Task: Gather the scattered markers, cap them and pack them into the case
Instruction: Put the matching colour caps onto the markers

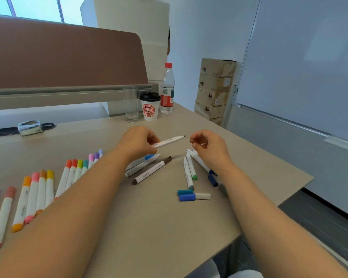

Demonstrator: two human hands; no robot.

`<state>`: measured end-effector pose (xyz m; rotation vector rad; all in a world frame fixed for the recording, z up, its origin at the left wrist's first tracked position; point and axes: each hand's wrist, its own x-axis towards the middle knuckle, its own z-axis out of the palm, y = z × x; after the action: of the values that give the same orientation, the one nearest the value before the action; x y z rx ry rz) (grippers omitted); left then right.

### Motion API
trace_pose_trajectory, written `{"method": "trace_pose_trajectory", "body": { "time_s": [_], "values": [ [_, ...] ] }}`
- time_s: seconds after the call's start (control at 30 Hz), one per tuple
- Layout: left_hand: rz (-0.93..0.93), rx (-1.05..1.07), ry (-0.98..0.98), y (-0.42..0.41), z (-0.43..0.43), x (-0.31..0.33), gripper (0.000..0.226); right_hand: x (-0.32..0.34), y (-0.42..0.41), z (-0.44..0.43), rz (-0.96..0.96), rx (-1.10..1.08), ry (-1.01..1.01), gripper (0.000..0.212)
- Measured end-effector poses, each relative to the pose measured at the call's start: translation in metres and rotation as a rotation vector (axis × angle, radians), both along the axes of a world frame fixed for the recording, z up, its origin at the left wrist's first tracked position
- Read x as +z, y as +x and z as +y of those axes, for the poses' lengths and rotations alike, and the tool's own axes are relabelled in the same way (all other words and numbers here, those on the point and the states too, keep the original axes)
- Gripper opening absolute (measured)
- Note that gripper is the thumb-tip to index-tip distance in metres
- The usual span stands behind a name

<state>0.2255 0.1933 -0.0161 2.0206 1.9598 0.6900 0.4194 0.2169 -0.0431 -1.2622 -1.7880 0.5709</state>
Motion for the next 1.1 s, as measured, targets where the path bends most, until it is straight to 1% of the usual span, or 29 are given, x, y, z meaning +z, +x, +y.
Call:
{"method": "trace_pose_trajectory", "body": {
  "time_s": [0.1, 0.17, 0.23, 0.3, 0.33, 0.4, 0.53, 0.63, 0.77, 0.93, 1.1],
  "values": [
    [-0.014, -0.012, 0.027, -0.003, 0.001, -0.001, 0.028, -0.007, -0.004, 0.004, 0.034, -0.063, 0.047, 0.019],
    [-0.029, -0.015, 0.037, -0.003, 0.002, -0.001, 0.027, -0.01, -0.005, 0.005, 0.041, -0.071, 0.045, 0.02],
    [-0.039, -0.015, 0.034, -0.003, 0.004, -0.002, 0.026, -0.012, -0.005, 0.005, 0.019, -0.079, 0.064, 0.028],
    [-0.04, -0.015, 0.023, -0.002, 0.005, -0.003, 0.026, -0.013, -0.005, 0.006, -0.014, -0.104, 0.135, 0.036],
    [-0.039, -0.017, 0.016, -0.002, 0.006, -0.004, 0.025, -0.013, -0.004, 0.007, -0.01, -0.115, 0.167, 0.035],
    [-0.033, -0.024, -0.002, -0.001, 0.006, -0.005, 0.024, -0.014, -0.003, 0.009, 0.033, -0.143, 0.194, 0.026],
    [-0.034, -0.02, -0.02, -0.001, 0.007, -0.006, 0.024, -0.016, -0.001, 0.008, 0.18, -0.149, 0.147, 0.013],
    [-0.033, -0.013, -0.025, -0.001, 0.007, -0.007, 0.024, -0.016, -0.002, 0.008, 0.241, -0.096, 0.098, 0.014],
    [-0.052, -0.012, -0.035, -0.003, 0.006, -0.009, 0.024, -0.016, -0.002, 0.007, 0.26, -0.027, 0.062, 0.02],
    [-0.065, -0.018, -0.023, -0.002, 0.005, -0.009, 0.023, -0.017, -0.004, 0.006, 0.309, 0.045, 0.031, 0.018],
    [-0.089, -0.052, -0.023, -0.001, 0.007, -0.011, 0.022, -0.016, -0.005, 0.005, 0.309, 0.074, 0.009, 0.018]
  ]
}}
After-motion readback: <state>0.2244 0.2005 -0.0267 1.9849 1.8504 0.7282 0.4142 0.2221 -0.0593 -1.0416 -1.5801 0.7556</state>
